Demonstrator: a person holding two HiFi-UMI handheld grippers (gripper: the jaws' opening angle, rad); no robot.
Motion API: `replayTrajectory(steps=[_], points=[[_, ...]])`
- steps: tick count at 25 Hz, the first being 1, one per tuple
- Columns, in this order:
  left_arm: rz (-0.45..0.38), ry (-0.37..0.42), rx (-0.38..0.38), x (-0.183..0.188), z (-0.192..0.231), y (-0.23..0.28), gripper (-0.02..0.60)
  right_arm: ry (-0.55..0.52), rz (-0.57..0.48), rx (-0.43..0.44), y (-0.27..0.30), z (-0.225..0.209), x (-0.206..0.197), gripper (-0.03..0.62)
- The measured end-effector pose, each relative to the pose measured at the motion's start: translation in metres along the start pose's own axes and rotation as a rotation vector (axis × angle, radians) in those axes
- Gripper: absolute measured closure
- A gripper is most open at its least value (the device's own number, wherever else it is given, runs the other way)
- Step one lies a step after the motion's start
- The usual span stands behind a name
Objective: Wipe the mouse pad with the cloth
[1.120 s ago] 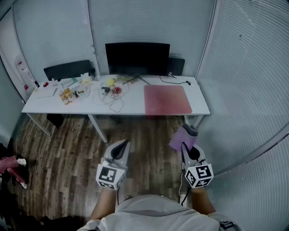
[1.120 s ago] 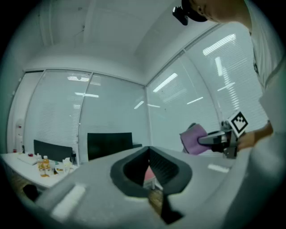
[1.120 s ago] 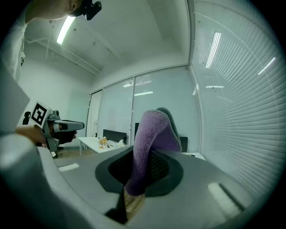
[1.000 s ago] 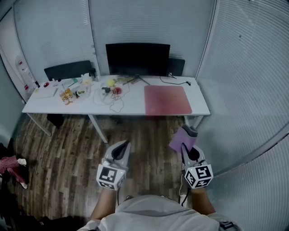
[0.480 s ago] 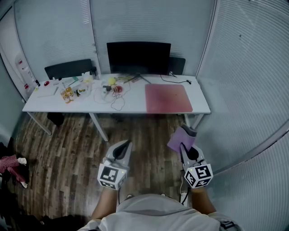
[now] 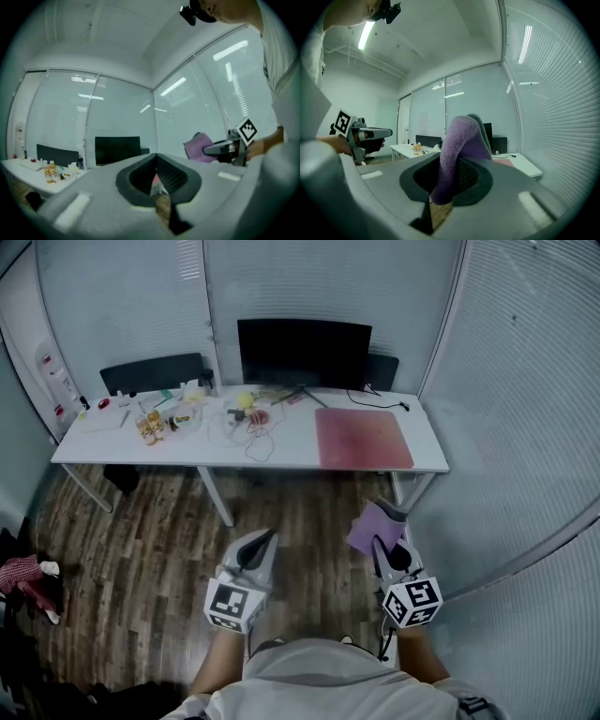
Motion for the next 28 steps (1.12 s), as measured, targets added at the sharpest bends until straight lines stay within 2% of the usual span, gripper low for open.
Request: replayTrajectory(steps=[5, 9, 12, 17, 21, 28], points=[[0.046, 0.022, 0.012, -0.024, 0.030, -0.024, 0.578, -0.021, 0.029, 0.013, 0.028, 0.039, -0.008, 0.539], [0.068, -0.024, -0.004, -0.051, 0.054, -0.033, 0.578, -0.035, 0.075, 0.014, 0.050, 0.062, -0.019, 0.539], [0.060, -0.041, -0.022, -0.058, 0.065, -0.022, 0.578, -0.028, 0.099, 0.004, 0.066, 0.058, -0.021, 0.539], [0.064, -0.053, -0.015, -0.059, 0.091, 0.009, 0.578, 0.000, 0.120, 0.021, 0.108, 0.038, -0.020, 0.539], [0.084, -0.058, 0.024, -0.062, 0.114, 0.050, 0.578, 0.001, 0.109, 0.069, 0.153, 0.014, -0.017, 0.539], [0.087, -0.018, 0.014, -0.034, 0.113, 0.164, 0.578, 0.036, 0.080, 0.070, 0.209, -0.091, 0.004, 0.539]])
Point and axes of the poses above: the fingertips, and each gripper's own axes: y forward along the fingers, z to its left, x out of its top, the point moved 1 cm from there along -y, backward along the fingers, and after that the axes turned 7 degrees about z, right-handed, at the moved point
